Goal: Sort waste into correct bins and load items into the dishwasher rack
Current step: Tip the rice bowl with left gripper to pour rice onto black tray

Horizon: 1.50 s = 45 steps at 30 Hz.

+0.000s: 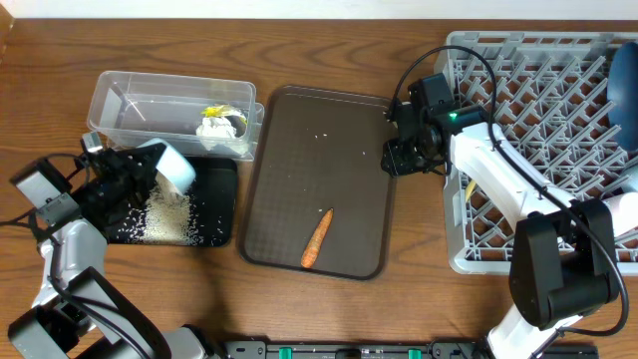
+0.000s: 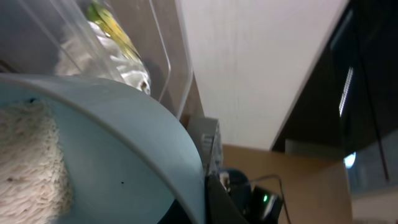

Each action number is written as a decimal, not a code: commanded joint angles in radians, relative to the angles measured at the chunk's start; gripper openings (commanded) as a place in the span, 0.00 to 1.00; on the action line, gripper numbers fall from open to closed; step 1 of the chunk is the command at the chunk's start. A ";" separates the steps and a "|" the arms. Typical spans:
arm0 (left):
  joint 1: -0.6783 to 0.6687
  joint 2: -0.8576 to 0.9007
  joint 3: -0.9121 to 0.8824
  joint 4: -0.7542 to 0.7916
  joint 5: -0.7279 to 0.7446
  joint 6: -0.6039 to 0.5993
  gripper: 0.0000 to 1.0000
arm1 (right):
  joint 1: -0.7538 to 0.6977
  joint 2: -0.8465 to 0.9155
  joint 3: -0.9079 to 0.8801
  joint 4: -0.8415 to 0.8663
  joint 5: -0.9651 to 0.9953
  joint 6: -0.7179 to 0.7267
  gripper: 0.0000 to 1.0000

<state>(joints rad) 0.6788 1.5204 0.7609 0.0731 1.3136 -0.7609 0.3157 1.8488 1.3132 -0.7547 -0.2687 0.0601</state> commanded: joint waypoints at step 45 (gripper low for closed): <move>-0.014 -0.011 -0.084 0.029 0.047 0.305 0.06 | 0.008 0.003 0.000 -0.008 0.004 0.003 0.41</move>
<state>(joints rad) 0.6655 1.5200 0.6811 0.1139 1.4441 -0.3882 0.3157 1.8488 1.3136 -0.7612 -0.2687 0.0601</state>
